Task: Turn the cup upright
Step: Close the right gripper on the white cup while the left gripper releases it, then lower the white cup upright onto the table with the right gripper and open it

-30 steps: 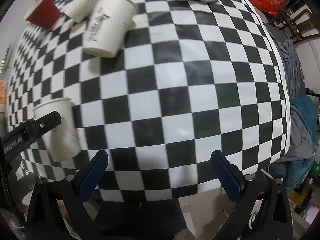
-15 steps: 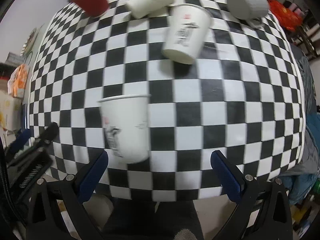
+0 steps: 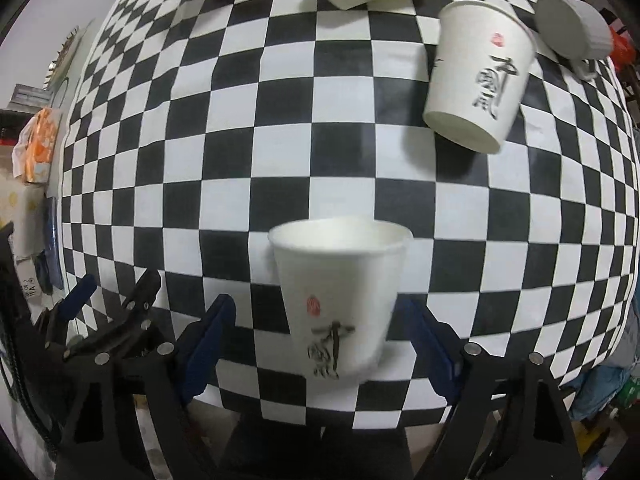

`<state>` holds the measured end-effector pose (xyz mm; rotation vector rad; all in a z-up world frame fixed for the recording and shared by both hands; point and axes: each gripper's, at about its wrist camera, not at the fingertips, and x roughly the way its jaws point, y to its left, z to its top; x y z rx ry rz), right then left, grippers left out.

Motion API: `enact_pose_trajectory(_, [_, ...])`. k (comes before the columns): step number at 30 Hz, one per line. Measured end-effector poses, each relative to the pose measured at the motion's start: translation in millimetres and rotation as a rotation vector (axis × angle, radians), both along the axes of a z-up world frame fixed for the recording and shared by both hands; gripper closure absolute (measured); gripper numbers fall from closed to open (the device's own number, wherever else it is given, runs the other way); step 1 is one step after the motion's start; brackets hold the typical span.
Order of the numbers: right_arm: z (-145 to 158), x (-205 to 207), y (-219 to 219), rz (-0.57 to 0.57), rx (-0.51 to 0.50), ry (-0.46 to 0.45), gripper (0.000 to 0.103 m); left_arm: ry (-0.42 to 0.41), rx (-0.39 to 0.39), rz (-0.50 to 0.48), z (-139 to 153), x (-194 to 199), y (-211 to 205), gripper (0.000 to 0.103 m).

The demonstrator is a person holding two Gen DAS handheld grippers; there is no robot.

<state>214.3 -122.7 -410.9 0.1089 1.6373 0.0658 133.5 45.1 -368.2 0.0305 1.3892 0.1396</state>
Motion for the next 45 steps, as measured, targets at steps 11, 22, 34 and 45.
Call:
enact_pose_trajectory(11, [24.1, 27.4, -2.2, -0.024, 0.031, -0.125, 0.038, -0.008, -0.026, -0.004, 2.3, 15.7, 7.1, 0.012])
enact_pose_trajectory(22, [28.4, 31.1, 39.4, -0.091, 0.141, -0.599, 0.039, -0.015, -0.010, 0.070, -2.5, 38.9, 40.8, 0.012])
enact_pose_trajectory(34, [23.9, -15.5, 45.7, -0.014, 0.091, -0.662, 0.033, -0.050, -0.021, 0.086, 6.0, 21.7, 50.7, 0.012])
enact_pose_trajectory(45, [29.1, -42.0, 45.8, -0.010, 0.000, -0.594, 0.017, -0.161, -0.018, 0.074, 43.4, -7.1, 51.5, 0.012])
